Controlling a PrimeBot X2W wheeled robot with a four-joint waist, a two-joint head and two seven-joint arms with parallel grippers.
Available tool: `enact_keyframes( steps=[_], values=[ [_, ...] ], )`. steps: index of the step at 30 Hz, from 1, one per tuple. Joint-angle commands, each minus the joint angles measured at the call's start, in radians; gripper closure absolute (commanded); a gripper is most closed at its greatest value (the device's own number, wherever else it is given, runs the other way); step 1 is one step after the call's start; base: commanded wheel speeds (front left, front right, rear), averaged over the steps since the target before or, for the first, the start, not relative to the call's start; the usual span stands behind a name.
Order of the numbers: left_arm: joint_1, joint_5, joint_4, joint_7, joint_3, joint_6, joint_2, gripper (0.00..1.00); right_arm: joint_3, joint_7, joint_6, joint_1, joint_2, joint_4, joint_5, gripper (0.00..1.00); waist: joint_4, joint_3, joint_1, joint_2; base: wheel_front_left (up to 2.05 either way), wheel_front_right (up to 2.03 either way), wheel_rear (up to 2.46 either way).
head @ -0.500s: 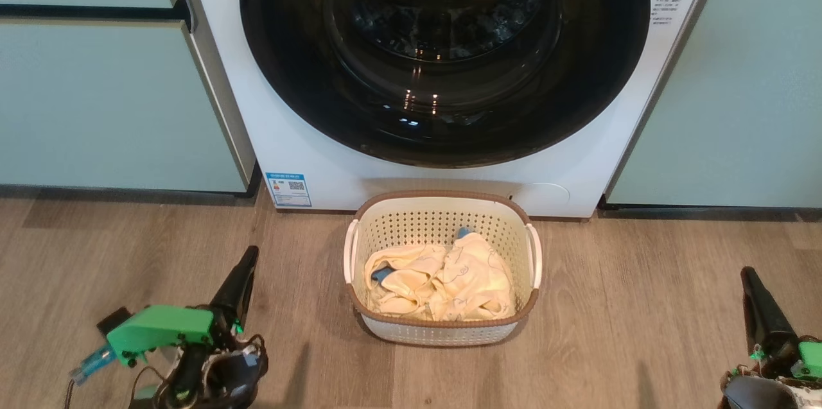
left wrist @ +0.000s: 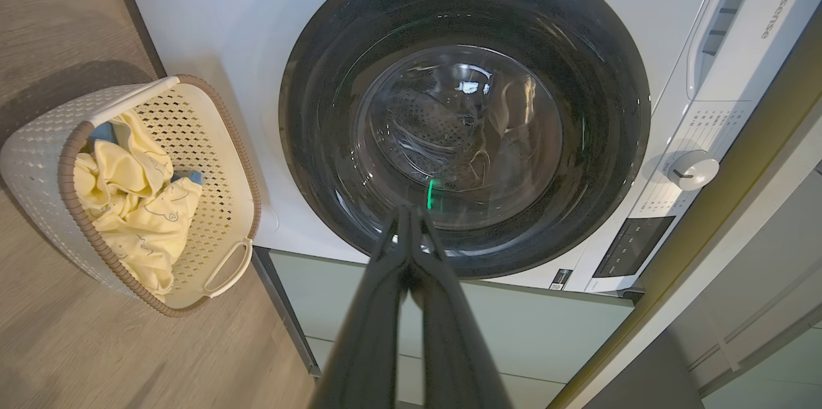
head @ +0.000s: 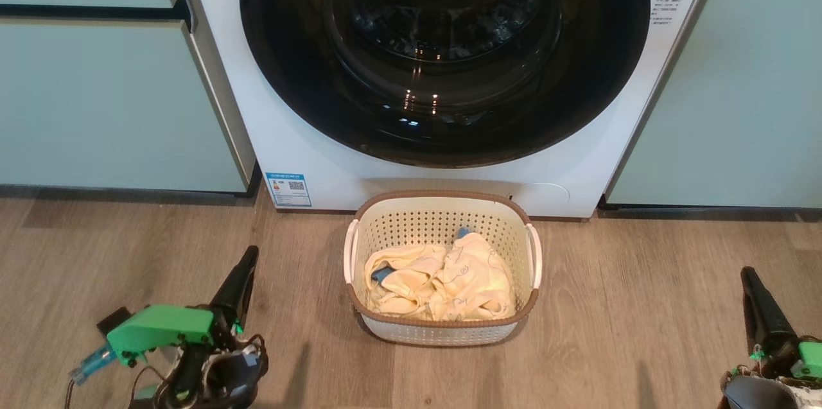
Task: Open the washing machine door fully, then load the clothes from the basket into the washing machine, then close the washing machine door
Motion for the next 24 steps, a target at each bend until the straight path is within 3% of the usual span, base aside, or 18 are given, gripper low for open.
enact_keyframes(
  steps=[1,20,21,24],
  values=[
    [-0.025,0.010,-0.028,0.006,0.030,-0.009,0.009,1.00,0.016,0.006,-0.003,-0.057,-0.009,-0.032,-0.009,1.00,0.000,0.000,0.0000,0.0000,0.00,0.00,0.00],
    [-0.025,0.010,-0.028,0.006,0.030,-0.009,0.009,1.00,0.016,0.006,-0.003,-0.057,-0.009,-0.032,-0.009,1.00,0.000,0.000,0.0000,0.0000,0.00,0.00,0.00],
    [0.000,0.000,0.000,0.000,0.000,0.000,0.000,0.00,0.000,0.000,0.000,0.000,0.000,0.000,0.000,0.00,0.000,0.000,0.0000,0.0000,0.00,0.00,0.00],
    [0.004,0.002,0.023,-0.003,-0.001,0.002,-0.002,0.00,0.003,-0.001,0.000,0.008,0.006,0.022,-0.001,0.00,0.000,0.000,0.0000,0.0000,0.00,0.00,0.00]
  ],
)
